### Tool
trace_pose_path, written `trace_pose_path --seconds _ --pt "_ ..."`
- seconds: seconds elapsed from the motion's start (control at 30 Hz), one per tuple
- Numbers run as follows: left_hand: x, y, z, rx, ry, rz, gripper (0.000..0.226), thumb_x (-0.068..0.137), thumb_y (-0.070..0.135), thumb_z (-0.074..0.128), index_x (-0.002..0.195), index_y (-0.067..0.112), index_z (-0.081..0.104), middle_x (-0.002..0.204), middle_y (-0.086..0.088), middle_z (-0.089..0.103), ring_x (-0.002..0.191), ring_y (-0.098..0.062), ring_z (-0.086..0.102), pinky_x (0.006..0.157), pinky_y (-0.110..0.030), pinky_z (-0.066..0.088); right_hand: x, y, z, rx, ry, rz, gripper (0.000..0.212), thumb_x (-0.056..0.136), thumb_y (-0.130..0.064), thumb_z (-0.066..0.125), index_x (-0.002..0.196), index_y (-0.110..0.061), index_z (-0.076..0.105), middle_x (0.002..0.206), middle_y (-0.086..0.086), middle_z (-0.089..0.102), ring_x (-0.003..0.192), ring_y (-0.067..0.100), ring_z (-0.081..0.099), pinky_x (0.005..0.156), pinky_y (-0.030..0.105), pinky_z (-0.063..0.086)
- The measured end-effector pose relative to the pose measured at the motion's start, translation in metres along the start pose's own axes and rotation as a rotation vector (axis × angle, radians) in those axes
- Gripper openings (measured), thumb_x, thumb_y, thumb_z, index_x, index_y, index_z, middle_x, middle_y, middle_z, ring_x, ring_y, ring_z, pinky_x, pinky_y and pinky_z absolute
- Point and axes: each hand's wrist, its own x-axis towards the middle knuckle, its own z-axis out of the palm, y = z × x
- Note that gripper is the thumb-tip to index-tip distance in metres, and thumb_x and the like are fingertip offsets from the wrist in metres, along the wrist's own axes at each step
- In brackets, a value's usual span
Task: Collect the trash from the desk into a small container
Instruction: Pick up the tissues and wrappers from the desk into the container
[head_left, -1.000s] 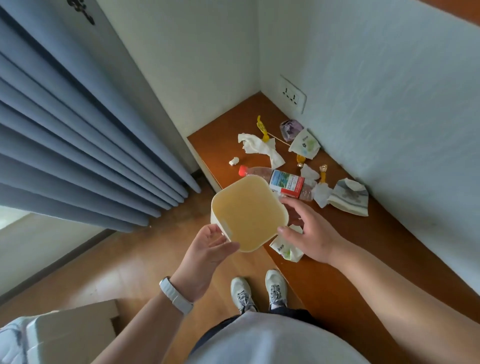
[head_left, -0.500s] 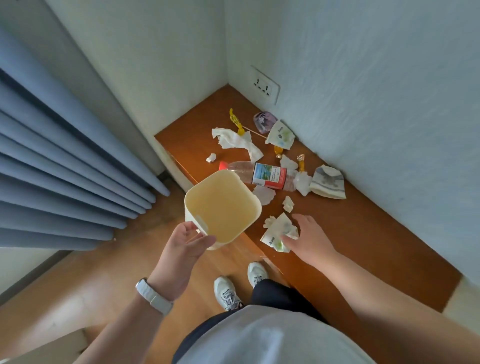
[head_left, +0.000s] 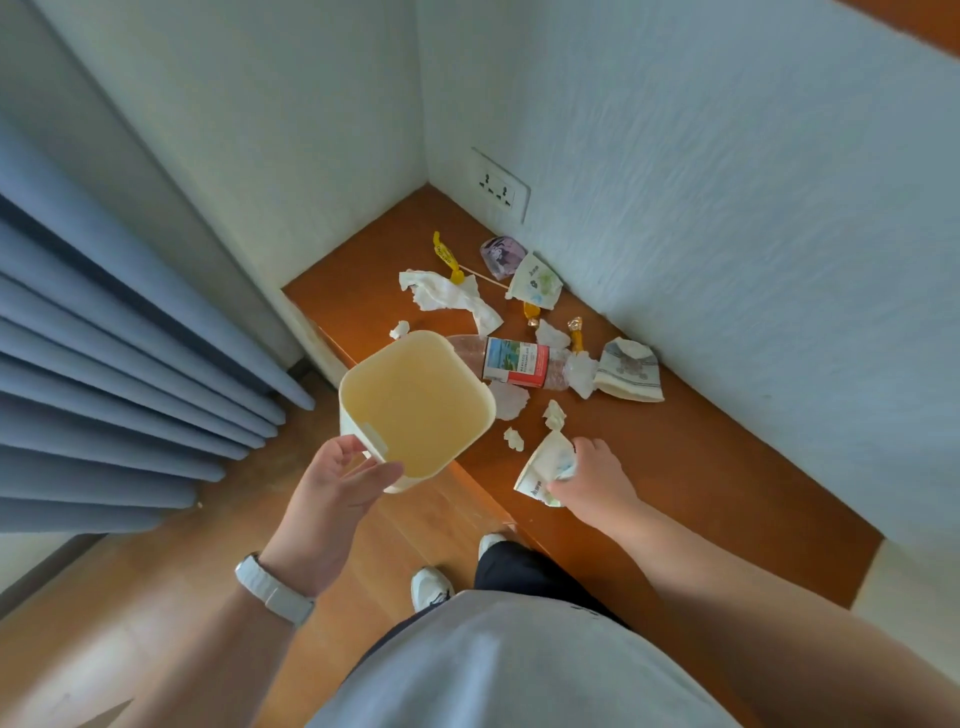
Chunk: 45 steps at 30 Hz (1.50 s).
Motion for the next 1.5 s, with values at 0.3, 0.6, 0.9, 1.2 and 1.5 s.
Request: trace_pose_path --seconds 0.3,0.6,0.9,1.2,1.5 --pt "0.007 0.009 0.005 0.0 -0.018 0.057 0.084 0.054 0.029 0.085 0.129 0.006 0.055 0.122 -0.01 0.074 0.108 -0.024 0.073 0.088 -0.032 0.054 -0.011 -0.006 -0.036 0.19 0.002 0.031 0.048 0.092 -0.034 0.059 0.135 -0.018 0.045 0.131 0.001 0.055 0.113 0.019 0.058 0.076 0.021 0.049" --pt "-0.007 0.009 0.001 0.025 -0.014 0.063 0.068 0.062 0.019 0.084 0.124 0.008 0.056 0.116 -0.006 0.077 0.105 -0.022 0.075 0.093 -0.038 0.055 -0.071 -0.09 -0.108 0.581 0.215 -0.276 0.023 0.091 -0.023 0.065 0.107 -0.028 0.048 0.093 -0.015 0.057 0.082 0.008 0.064 0.054 0.014 0.051" --pt "-0.025 -0.005 -0.008 -0.015 0.003 0.076 0.054 0.072 0.01 0.079 0.121 0.009 0.057 0.109 0.0 0.08 0.102 -0.02 0.076 0.09 -0.036 0.054 -0.082 -0.149 -0.089 0.2 0.184 -0.529 0.02 0.088 -0.034 0.063 0.083 -0.031 0.044 0.082 -0.011 0.057 0.072 0.008 0.059 0.058 0.031 0.055" --pt "-0.023 -0.021 -0.011 -0.061 0.04 0.064 0.06 0.068 0.012 0.079 0.122 0.003 0.056 0.116 -0.013 0.077 0.102 -0.024 0.076 0.085 -0.033 0.056 -0.057 -0.137 -0.076 0.143 0.15 -0.541 0.033 0.088 -0.043 0.065 0.113 -0.025 0.055 0.093 -0.01 0.059 0.082 0.008 0.061 0.07 0.034 0.059" --pt "-0.015 -0.018 -0.019 -0.099 0.119 0.066 0.055 0.068 0.009 0.076 0.119 0.002 0.055 0.102 -0.006 0.081 0.099 -0.024 0.076 0.089 -0.035 0.054 0.003 -0.084 -0.061 0.086 0.008 -0.352 0.03 0.092 -0.037 0.062 0.118 -0.024 0.053 0.106 -0.007 0.06 0.096 0.013 0.061 0.076 0.029 0.056"
